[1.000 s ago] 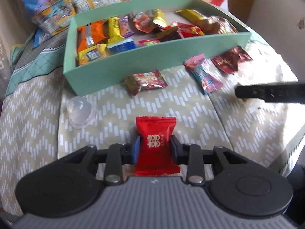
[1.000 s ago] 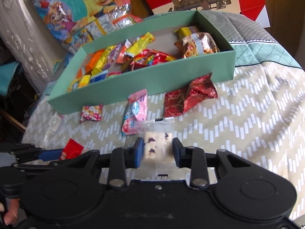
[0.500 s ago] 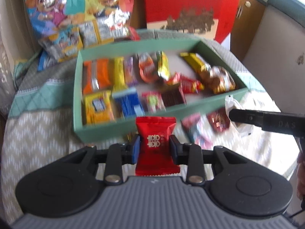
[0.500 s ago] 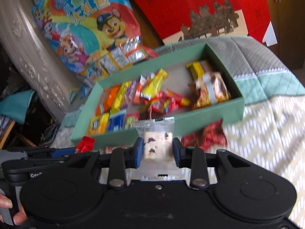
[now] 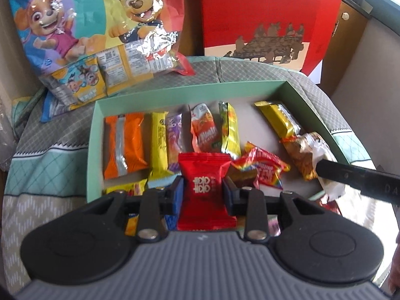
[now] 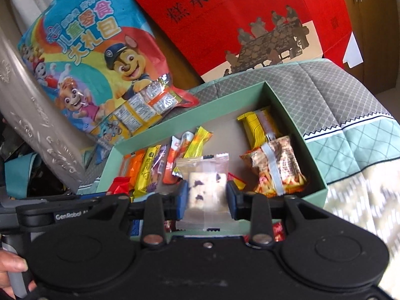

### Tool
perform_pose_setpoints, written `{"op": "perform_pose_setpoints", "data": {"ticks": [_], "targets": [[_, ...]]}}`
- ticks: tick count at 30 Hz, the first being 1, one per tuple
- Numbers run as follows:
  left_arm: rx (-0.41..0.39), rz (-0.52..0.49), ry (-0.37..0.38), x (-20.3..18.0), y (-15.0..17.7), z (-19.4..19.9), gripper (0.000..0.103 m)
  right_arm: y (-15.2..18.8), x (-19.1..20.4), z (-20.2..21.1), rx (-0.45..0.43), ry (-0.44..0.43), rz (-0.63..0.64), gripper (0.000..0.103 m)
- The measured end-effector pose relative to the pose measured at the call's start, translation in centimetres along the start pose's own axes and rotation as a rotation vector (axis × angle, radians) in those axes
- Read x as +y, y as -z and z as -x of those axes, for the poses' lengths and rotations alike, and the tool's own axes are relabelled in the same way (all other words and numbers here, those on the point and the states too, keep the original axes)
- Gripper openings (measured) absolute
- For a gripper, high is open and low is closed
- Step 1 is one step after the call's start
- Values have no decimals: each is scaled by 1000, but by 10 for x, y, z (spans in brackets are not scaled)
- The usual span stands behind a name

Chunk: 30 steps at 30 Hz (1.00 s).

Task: Organize snacks
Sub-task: 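Lower red candy and white nougat into the green box and open both tools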

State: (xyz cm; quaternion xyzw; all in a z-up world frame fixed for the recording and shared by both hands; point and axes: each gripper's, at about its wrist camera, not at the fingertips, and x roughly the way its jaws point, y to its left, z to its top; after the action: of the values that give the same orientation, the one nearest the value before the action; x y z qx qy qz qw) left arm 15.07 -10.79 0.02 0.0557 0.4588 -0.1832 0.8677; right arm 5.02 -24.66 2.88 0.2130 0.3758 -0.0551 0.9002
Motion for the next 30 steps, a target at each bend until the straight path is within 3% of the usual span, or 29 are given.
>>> {"op": "perform_pose_setpoints", "data": {"ticks": [13, 15, 16, 17, 18, 19, 20, 24, 30], "targets": [[35, 5, -18, -3, -19, -37, 33, -5, -9, -21, 23, 30, -5, 32], [31, 15, -27, -1, -21, -38, 40, -5, -8, -22, 24, 35, -1, 34], [29, 20, -37, 0, -21, -39, 62, -5, -6, -22, 22, 43, 0, 36], [23, 28, -50, 1, -21, -39, 86, -5, -5, -21, 16, 47, 1, 51], [12, 34, -66, 1, -20, -37, 93, -5, -4, -19, 12, 46, -2, 63], [0, 37, -86, 2, -18, -35, 100, -6, -3, -17, 4, 50, -5, 87], [-5, 37, -95, 3, -18, -34, 102, -5, -2, -14, -16, 54, -4, 98], [5, 54, -100, 7, -14, -29, 103, -5, 6, -4, -55, 70, 23, 103], [11, 62, -84, 7, -3, -18, 103, -1, 9, 1, -38, 67, 10, 103]]}}
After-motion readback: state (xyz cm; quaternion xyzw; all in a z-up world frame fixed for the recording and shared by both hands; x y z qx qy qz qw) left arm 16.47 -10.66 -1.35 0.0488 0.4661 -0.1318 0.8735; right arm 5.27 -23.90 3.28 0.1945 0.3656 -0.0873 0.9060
